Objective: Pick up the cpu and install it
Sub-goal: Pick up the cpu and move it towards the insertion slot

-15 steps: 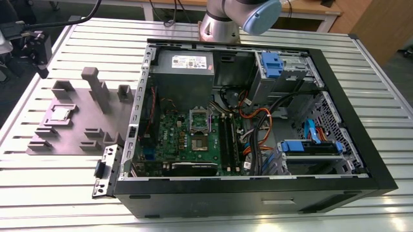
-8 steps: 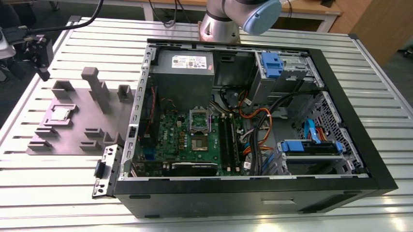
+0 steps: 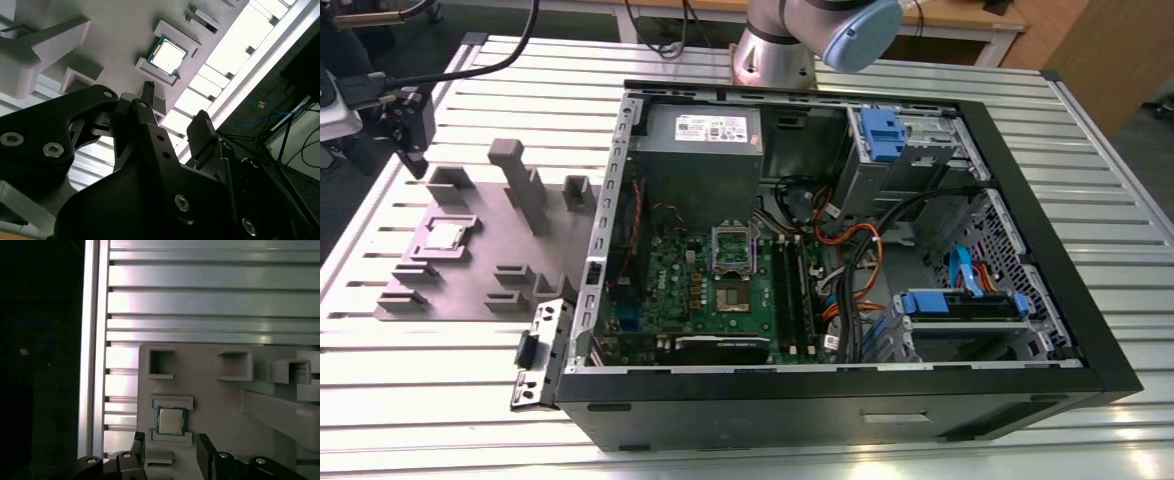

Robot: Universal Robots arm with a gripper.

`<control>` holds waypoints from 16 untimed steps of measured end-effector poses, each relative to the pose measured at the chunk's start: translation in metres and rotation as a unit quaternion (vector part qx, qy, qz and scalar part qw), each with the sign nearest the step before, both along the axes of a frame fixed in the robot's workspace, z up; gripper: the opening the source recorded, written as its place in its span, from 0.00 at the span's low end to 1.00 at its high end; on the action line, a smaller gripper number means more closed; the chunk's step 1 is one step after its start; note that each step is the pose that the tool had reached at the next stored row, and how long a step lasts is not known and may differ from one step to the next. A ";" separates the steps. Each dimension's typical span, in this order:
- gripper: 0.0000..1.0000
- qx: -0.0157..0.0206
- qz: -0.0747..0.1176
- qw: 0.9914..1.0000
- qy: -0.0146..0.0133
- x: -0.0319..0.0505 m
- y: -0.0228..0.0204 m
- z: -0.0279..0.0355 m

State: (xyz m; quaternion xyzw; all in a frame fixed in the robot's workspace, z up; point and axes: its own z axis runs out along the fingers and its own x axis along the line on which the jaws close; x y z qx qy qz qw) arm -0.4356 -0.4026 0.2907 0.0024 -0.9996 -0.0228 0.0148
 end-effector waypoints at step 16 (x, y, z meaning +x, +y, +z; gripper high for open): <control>0.53 0.000 0.001 1.000 0.000 0.0000 0.0000 -0.0006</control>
